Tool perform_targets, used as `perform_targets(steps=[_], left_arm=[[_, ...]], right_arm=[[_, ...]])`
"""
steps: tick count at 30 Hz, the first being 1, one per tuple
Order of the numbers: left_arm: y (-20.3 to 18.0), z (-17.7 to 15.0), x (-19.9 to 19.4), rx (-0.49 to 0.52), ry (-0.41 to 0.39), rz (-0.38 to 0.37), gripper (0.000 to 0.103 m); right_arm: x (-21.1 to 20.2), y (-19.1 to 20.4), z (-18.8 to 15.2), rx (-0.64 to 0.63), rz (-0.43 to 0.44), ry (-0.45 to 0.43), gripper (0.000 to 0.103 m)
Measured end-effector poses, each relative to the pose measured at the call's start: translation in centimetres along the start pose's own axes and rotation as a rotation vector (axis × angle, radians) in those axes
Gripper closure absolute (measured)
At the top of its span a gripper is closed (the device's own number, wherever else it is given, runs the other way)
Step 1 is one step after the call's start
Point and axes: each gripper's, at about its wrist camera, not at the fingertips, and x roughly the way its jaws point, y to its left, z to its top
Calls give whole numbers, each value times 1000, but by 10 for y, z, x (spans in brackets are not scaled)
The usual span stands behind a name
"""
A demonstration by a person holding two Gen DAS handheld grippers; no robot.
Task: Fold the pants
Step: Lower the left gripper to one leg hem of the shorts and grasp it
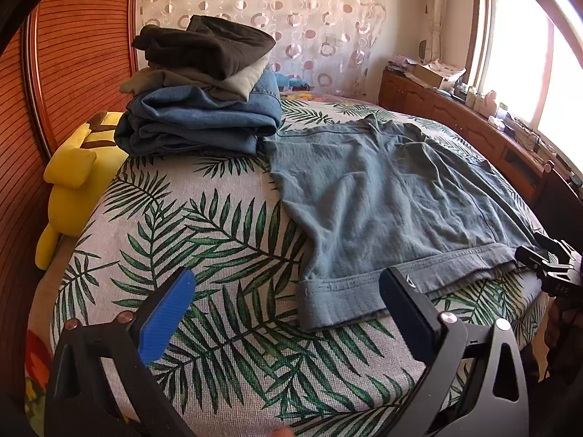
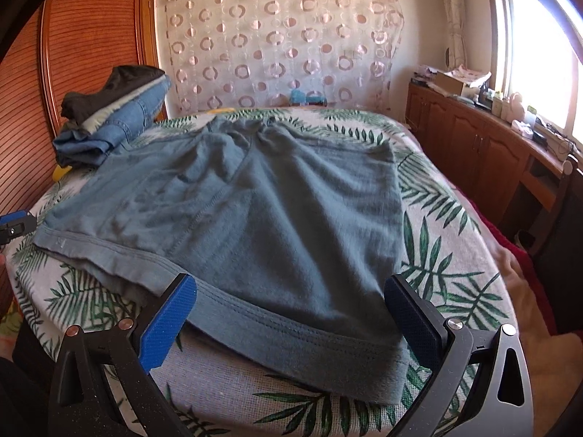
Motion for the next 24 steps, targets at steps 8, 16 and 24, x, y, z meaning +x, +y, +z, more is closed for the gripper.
perform_targets(steps=[8, 16, 24], left_arm=[[3, -11, 3, -2, 40, -80, 40], [4, -13, 0, 0, 39, -96, 65], [-8, -12, 3, 53, 40, -78, 66]], right_arm=[[-21, -4, 1, -12, 10, -28, 0], [-22, -10, -5, -30, 23, -30, 0], [-6, -10, 2, -32, 27, -43, 0]])
